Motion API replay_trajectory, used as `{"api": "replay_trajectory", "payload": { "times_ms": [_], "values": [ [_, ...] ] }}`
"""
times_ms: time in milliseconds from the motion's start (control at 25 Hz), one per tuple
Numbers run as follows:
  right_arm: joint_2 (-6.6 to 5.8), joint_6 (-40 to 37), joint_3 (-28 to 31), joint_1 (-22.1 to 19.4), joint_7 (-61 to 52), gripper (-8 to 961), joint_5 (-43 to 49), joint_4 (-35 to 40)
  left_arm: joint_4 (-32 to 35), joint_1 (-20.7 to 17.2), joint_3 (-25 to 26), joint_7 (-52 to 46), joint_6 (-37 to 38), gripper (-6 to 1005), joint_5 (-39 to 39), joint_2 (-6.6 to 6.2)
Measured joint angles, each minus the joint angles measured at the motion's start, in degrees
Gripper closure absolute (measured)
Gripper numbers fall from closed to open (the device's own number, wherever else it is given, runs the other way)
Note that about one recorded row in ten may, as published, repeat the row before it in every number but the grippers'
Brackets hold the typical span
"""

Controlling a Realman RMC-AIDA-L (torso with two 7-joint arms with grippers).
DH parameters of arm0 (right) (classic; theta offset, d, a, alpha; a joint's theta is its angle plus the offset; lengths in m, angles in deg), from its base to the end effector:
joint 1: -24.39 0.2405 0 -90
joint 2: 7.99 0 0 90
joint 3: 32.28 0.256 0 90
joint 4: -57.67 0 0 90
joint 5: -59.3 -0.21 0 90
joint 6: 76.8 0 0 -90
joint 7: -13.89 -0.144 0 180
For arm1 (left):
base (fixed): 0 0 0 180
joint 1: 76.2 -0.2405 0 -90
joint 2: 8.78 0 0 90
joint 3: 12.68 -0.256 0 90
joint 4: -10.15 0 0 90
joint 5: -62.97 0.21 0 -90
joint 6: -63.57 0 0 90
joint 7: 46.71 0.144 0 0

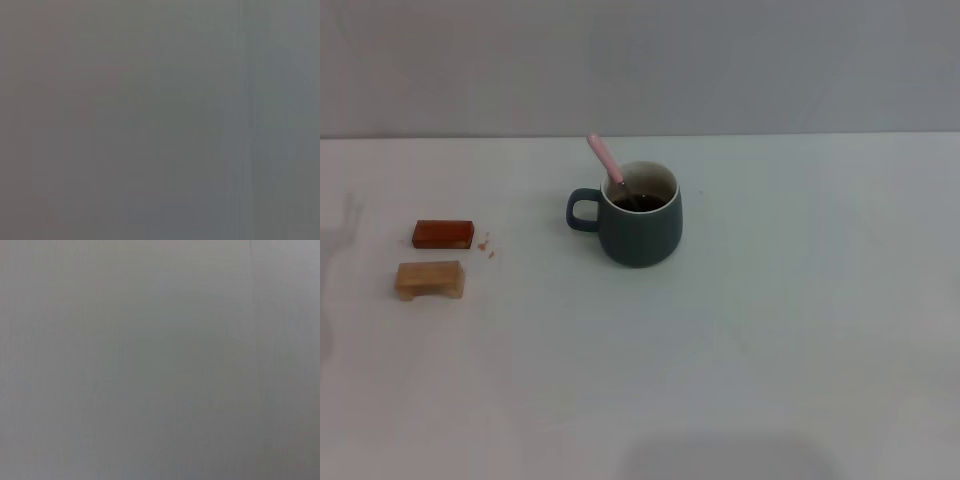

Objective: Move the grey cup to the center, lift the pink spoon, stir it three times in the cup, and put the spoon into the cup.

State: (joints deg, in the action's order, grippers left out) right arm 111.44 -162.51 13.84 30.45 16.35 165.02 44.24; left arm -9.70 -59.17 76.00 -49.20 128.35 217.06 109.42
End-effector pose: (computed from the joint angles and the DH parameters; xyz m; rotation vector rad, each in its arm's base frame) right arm 0.4015 0.2036 0.0466 -1.0184 0.5183 0.5209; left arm -0.3612 0.3236 0.0638 -1.2295 -0.4892 -0.6377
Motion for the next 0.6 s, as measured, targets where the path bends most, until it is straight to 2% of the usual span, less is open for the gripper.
{"api": "replay_trajectory", "payload": {
  "times_ms": [40,80,160,600],
  "values": [
    [0.01,-0.26,-0.03,0.00,0.00,954,0.00,-0.01,0.00,0.00,0.00,0.00,0.00,189,0.00,0.00],
    [0.01,-0.41,-0.05,0.00,0.00,954,0.00,-0.03,3.59,1.34,0.04,-0.01,2.38,189,0.01,0.04],
    [0.02,-0.56,-0.07,0.00,0.00,954,0.00,-0.08,5.51,1.75,0.06,0.26,3.69,189,0.00,0.14],
    [0.17,-0.61,-0.06,0.00,0.00,954,0.09,-0.10,6.03,1.06,-0.52,-0.71,1.65,189,0.27,-0.11]
  ]
}}
